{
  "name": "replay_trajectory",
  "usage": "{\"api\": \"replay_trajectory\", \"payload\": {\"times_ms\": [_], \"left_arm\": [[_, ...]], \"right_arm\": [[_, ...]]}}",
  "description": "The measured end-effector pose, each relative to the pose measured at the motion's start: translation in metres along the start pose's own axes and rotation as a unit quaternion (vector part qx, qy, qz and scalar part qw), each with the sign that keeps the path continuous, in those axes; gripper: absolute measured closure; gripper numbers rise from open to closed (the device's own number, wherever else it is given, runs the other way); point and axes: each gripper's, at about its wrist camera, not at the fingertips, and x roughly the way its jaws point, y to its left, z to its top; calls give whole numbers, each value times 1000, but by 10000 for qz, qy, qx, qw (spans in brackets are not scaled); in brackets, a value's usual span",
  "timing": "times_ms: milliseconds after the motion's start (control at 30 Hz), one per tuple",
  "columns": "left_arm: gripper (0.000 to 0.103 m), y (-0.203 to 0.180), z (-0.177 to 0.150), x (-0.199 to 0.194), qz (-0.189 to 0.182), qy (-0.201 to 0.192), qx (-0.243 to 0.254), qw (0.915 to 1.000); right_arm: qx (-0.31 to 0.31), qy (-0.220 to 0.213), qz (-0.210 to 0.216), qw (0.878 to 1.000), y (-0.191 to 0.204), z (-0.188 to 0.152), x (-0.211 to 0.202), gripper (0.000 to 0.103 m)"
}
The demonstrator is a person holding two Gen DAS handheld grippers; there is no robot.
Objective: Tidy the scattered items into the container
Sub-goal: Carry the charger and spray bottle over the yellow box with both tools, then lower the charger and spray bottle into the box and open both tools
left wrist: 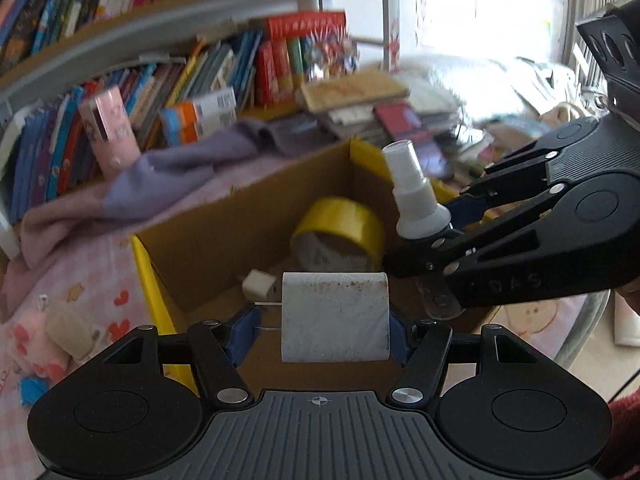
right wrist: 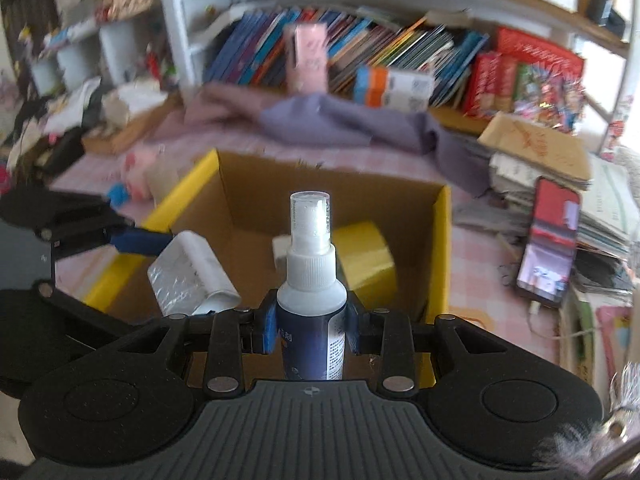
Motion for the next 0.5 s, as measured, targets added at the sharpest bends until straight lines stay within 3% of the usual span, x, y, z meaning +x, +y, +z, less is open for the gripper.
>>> {"api": "replay_trajectory", "payload": {"times_ms": [133, 500], "left_arm": [[38, 2, 0, 19, 51, 311, 112, 9994], [38, 15, 2, 35, -532, 538, -228, 9969]], "right_arm": [[-207, 343, 106, 9991, -2, -5, 27, 72], [-437, 769, 362, 9954, -9, -4, 58, 72]]}}
